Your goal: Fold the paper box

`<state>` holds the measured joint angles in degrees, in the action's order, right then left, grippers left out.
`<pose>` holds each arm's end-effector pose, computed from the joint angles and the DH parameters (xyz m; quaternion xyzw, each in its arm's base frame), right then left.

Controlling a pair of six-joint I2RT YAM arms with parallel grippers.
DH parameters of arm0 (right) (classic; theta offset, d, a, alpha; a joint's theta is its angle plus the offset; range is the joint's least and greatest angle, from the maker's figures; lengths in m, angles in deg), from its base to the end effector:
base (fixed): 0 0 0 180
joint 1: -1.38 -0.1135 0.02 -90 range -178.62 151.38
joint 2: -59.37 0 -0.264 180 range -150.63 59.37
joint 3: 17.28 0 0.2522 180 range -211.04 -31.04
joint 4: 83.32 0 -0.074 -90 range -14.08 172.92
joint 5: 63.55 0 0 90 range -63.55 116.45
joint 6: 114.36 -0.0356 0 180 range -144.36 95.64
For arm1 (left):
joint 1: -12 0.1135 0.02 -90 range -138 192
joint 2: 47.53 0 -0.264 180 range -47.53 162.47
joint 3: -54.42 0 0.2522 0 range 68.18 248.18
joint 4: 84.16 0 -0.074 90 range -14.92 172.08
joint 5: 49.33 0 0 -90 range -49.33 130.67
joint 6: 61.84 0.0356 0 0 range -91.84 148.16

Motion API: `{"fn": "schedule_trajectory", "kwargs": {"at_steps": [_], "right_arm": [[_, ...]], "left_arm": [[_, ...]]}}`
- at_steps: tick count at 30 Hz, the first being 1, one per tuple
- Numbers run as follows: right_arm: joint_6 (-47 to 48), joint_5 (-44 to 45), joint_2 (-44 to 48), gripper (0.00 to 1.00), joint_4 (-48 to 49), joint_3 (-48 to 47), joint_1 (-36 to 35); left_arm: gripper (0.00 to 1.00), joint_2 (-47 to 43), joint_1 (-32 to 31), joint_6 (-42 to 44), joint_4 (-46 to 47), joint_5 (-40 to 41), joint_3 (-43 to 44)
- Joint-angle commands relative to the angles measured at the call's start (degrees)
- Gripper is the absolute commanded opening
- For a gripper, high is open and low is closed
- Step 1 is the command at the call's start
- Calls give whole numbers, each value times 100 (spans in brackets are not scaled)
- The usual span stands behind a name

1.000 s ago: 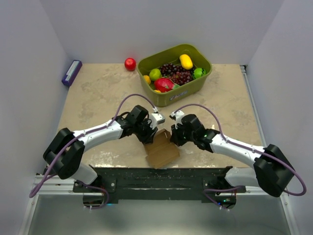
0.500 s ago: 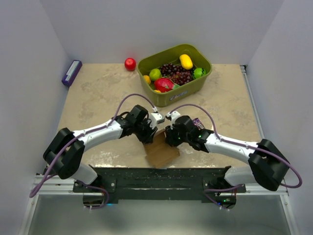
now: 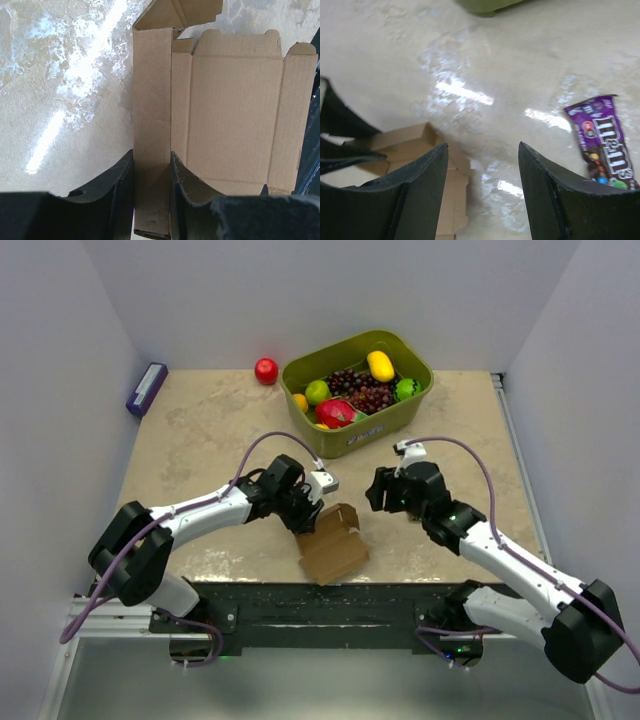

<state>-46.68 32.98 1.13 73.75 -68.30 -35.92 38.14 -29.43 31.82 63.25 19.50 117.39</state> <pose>0.1821 0.1336 0.2513 -0.0846 0.8616 0.2048 0.4567 0.2118 -0.2040 0.1913 0.4103 0.8455 -0.2608 0.2207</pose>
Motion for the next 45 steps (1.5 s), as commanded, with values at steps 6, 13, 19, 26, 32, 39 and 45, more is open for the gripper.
{"fn": "schedule_trajectory", "kwargs": {"at_steps": [6,13,19,26,32,39,45], "right_arm": [[-150,-643,-767,58,740,245,496],[246,-1942,-1269,55,1330,438,496],[352,-2392,-1242,54,1523,579,496],[343,-2700,-1550,53,1962,614,496],[343,-2876,-1805,52,2261,632,487],[387,-3025,-2033,51,2744,728,452],[475,-2920,-2376,46,3008,685,399]], "left_arm": [[25,-85,-23,12,187,-133,62],[25,-59,-32,12,196,-124,71],[25,-15,-23,12,195,-115,80],[25,-6,-23,38,195,-168,80],[25,11,-23,47,195,-195,80],[25,11,-32,82,204,-282,71],[25,20,-32,126,213,-397,62]]}}
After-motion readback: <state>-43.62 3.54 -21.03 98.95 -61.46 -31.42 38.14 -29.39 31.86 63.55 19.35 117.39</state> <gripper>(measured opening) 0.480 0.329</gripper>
